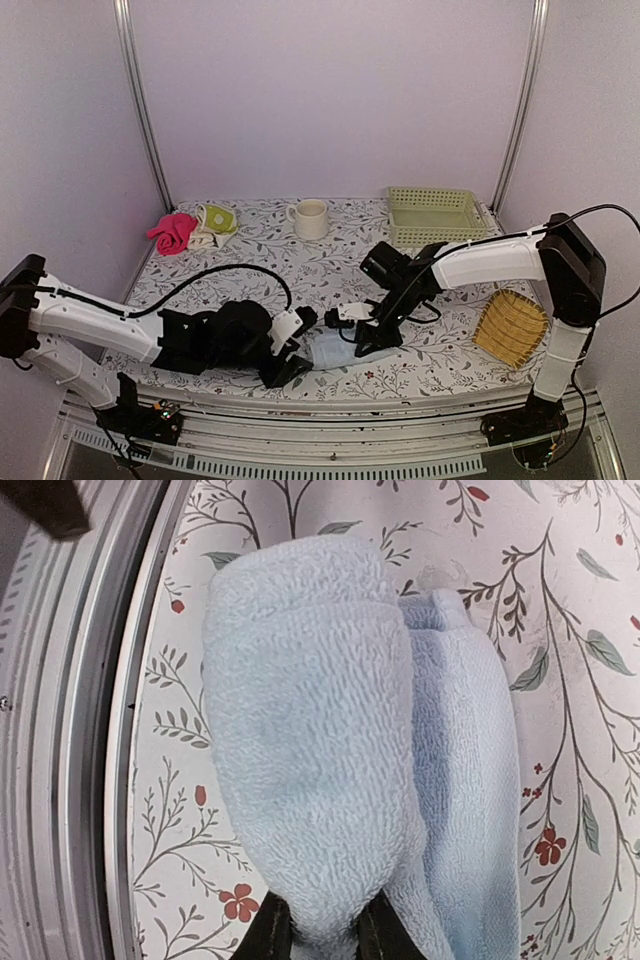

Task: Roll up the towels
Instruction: Roll the towel at the center of the board.

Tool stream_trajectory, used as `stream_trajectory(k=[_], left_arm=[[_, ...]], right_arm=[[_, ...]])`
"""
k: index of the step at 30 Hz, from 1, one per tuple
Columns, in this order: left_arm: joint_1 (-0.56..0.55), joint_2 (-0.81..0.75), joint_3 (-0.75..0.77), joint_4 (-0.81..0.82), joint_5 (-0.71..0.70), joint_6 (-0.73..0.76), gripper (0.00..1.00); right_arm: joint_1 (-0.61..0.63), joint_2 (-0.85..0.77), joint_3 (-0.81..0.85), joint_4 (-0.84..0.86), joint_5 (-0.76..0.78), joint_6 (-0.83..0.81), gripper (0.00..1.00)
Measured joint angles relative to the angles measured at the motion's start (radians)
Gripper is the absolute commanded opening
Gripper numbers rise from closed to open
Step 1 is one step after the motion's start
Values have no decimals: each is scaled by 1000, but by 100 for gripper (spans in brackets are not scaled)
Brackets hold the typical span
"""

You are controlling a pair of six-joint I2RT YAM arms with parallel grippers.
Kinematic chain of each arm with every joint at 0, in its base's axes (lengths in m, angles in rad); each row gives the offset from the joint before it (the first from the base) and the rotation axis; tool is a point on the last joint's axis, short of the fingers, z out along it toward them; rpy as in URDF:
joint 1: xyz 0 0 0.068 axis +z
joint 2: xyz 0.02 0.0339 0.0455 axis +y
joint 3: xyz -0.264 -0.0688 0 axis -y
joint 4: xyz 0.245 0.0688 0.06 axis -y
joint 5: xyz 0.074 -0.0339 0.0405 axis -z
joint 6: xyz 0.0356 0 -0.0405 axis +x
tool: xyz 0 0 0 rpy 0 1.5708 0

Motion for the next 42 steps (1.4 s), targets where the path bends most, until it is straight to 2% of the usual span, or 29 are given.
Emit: stream_trajectory(k=[3, 8, 15, 20, 25, 29, 34, 37, 42], left_arm=[[-140, -83, -80, 42, -184, 11, 54], [-195, -51, -64, 44, -375, 76, 56], [-297, 211, 152, -7, -498, 277, 57], [-305, 364, 249, -31, -564, 406, 57], [-302, 462, 322, -64, -575, 471, 55], [-294, 503, 367, -101, -569, 478, 47], [-272, 505, 384, -130, -525, 459, 31], [-260, 504, 385, -133, -486, 451, 24], [-225, 494, 406, -172, -392, 428, 20]], right_arm=[[-41, 60, 72, -97, -89, 2, 12], [-76, 150, 185, -238, -193, 3, 13], [-80, 216, 257, -399, -288, 3, 14], [-81, 244, 280, -459, -323, 4, 14], [-89, 254, 284, -473, -336, 11, 15], [-96, 254, 284, -484, -339, 12, 18], [-109, 253, 284, -496, -350, 7, 39], [-132, 231, 280, -517, -360, -8, 48], [-212, 87, 272, -574, -363, -41, 49]])
